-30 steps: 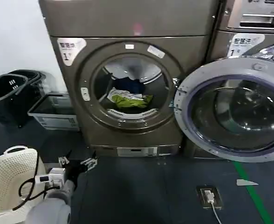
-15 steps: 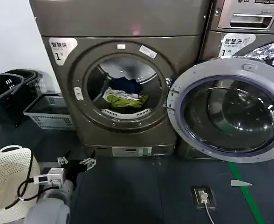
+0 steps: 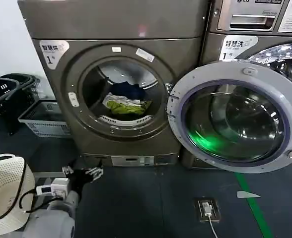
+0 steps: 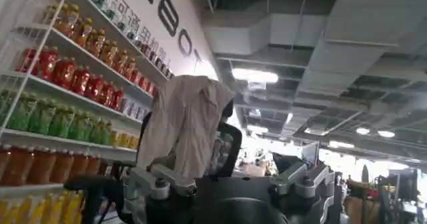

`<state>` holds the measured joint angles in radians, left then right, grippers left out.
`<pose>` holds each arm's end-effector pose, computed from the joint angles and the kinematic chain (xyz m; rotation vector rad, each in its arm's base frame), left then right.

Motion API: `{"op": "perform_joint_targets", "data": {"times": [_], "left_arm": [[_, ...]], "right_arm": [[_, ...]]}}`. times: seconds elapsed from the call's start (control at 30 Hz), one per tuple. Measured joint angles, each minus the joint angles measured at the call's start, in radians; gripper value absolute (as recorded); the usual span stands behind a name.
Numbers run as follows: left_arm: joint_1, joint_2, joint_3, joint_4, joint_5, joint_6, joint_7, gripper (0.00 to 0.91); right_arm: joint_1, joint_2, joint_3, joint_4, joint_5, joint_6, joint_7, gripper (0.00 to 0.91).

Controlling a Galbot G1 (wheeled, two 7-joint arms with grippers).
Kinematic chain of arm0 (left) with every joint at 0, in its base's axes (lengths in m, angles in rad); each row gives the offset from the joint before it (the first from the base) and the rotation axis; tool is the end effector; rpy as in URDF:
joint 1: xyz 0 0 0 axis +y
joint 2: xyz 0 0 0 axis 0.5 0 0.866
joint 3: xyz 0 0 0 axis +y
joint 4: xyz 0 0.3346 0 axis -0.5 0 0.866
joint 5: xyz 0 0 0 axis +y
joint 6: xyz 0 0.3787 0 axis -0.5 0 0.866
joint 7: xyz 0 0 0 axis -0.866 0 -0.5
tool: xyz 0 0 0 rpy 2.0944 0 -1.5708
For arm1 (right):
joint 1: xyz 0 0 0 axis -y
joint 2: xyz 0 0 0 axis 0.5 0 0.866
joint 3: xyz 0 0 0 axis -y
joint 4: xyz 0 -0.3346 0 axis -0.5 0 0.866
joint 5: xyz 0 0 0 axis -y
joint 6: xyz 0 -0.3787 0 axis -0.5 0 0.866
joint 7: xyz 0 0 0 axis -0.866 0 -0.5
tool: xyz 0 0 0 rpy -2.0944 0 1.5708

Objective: Grasp the clothes from the dryer.

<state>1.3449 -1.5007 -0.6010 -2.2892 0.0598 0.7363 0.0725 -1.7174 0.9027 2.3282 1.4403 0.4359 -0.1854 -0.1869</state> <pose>0.2472 0.0280 -0.1633 0.0402 -2.8194 -0.1698 -0.1148 -0.5245 -0.0048 1.7863 2.3481 -0.5801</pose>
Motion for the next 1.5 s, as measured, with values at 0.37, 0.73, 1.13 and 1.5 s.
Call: {"op": "perform_joint_targets", "data": {"times": [0.37, 0.73, 1.13, 1.5], "left_arm": [[-0.002, -0.003, 0.004, -0.003, 0.010, 0.000, 0.006, 0.907], [-0.006, -0.007, 0.010, 0.001, 0.012, 0.000, 0.007, 0.907], [-0.012, -0.010, 0.015, 0.015, 0.025, 0.000, 0.019, 0.907], [-0.006, -0.008, 0.012, 0.021, 0.017, 0.000, 0.023, 0.907]], "right_arm": [[-0.003, 0.001, 0.003, -0.006, 0.006, 0.006, 0.040, 0.907], [0.007, 0.008, 0.004, 0.004, 0.040, 0.008, 0.090, 0.907], [0.008, 0.008, 0.006, -0.010, 0.056, 0.013, 0.109, 0.907], [0.008, 0.021, -0.001, -0.009, 0.059, 0.016, 0.114, 0.907]]}}
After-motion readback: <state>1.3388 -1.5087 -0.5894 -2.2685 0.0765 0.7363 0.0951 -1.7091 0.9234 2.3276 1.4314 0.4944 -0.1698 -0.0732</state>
